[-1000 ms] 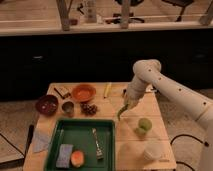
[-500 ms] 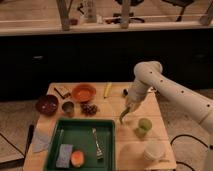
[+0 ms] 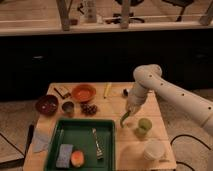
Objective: Place pepper in table surface
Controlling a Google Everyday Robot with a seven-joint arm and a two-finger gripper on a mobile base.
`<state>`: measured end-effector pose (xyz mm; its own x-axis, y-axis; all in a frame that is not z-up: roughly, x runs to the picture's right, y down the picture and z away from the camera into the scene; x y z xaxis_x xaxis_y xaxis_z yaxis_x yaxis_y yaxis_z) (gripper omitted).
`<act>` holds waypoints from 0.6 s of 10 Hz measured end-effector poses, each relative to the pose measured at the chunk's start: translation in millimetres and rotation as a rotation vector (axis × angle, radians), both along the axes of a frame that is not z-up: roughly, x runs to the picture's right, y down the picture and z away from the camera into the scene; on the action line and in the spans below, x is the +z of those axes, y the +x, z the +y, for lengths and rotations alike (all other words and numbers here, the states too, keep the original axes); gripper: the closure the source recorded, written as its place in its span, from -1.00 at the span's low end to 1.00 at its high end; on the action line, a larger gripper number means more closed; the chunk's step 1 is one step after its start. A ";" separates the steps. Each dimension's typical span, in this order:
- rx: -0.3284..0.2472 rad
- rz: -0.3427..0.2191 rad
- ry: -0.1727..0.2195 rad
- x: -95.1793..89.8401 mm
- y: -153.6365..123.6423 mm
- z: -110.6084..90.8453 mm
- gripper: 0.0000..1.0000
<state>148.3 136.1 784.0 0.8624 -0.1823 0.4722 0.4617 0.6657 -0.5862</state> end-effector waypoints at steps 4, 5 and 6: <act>-0.021 -0.012 -0.002 -0.8 0.8 9.0 0.96; -0.027 -0.015 -0.003 -1.0 1.3 11.1 0.96; -0.033 -0.021 -0.002 0.5 -0.2 14.7 0.96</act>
<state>148.1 150.8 784.5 0.8456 -0.2097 0.4909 0.4961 0.6483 -0.5775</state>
